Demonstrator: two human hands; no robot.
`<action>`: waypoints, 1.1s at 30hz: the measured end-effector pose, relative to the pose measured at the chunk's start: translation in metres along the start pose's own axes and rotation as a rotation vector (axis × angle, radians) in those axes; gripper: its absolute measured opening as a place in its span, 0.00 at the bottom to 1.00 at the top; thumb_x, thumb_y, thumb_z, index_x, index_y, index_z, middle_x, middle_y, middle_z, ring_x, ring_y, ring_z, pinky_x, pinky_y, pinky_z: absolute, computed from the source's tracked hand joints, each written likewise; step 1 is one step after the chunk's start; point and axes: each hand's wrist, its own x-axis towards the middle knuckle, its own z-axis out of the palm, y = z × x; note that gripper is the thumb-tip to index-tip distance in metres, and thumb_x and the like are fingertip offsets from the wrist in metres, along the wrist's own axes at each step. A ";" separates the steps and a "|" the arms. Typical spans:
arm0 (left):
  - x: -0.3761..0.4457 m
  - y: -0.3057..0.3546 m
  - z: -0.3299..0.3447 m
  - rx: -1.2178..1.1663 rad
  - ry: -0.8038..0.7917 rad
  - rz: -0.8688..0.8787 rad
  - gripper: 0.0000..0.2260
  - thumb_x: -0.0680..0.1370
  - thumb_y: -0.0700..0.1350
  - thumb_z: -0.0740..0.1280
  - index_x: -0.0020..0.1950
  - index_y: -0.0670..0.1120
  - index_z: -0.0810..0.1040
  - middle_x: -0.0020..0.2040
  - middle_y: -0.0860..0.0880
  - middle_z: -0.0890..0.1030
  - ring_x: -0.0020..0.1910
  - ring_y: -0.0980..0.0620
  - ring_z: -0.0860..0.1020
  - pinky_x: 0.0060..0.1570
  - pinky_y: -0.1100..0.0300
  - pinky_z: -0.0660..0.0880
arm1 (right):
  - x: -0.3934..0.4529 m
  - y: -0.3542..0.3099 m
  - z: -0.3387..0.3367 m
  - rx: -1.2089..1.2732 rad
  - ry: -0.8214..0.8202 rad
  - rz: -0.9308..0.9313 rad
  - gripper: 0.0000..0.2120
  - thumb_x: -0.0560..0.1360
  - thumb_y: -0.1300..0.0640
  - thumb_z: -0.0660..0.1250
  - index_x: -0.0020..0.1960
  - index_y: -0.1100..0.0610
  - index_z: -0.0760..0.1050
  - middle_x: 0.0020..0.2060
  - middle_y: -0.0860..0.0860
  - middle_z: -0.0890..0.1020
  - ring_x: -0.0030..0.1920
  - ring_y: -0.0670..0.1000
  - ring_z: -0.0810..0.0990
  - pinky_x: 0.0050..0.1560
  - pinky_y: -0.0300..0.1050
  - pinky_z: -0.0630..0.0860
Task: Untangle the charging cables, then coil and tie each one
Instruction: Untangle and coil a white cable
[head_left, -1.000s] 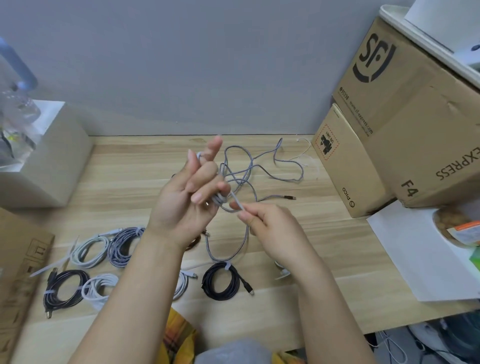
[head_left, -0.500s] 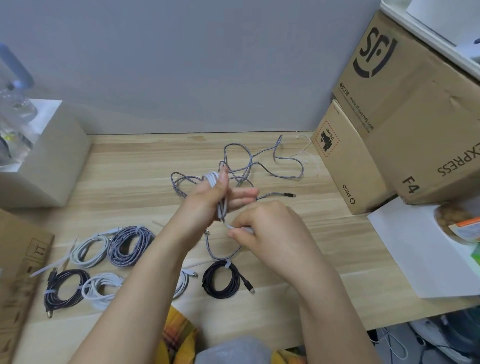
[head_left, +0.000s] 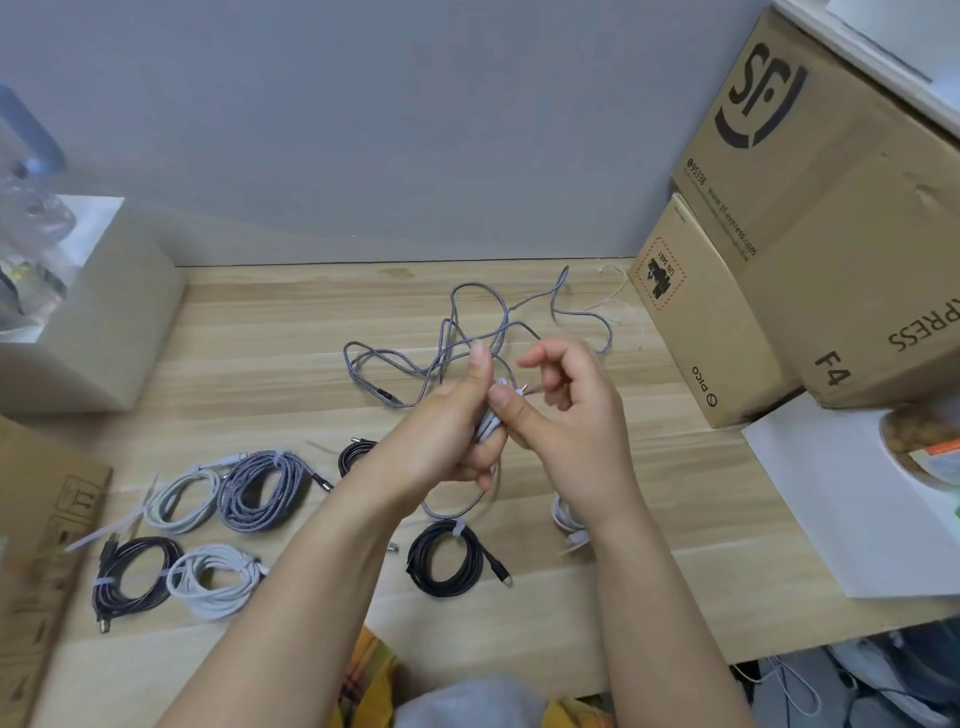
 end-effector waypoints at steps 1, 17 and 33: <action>-0.001 0.002 -0.001 0.012 -0.026 -0.019 0.30 0.78 0.63 0.43 0.31 0.44 0.71 0.21 0.52 0.58 0.19 0.55 0.57 0.31 0.61 0.72 | 0.001 0.003 -0.003 -0.001 -0.025 0.007 0.16 0.61 0.41 0.69 0.47 0.42 0.72 0.40 0.37 0.73 0.42 0.39 0.71 0.44 0.30 0.65; 0.051 -0.009 0.021 -0.138 0.431 -0.069 0.22 0.80 0.45 0.54 0.24 0.47 0.68 0.20 0.49 0.67 0.18 0.53 0.63 0.23 0.66 0.62 | 0.015 0.016 0.017 -0.521 0.178 0.049 0.24 0.67 0.31 0.47 0.27 0.51 0.53 0.20 0.48 0.61 0.28 0.55 0.62 0.26 0.46 0.56; 0.129 -0.031 0.012 -0.398 -0.083 0.077 0.12 0.80 0.48 0.53 0.38 0.45 0.64 0.27 0.54 0.61 0.28 0.55 0.61 0.35 0.64 0.61 | 0.120 0.079 -0.014 0.084 -0.178 0.185 0.21 0.75 0.40 0.58 0.31 0.53 0.72 0.25 0.49 0.76 0.27 0.47 0.77 0.27 0.39 0.72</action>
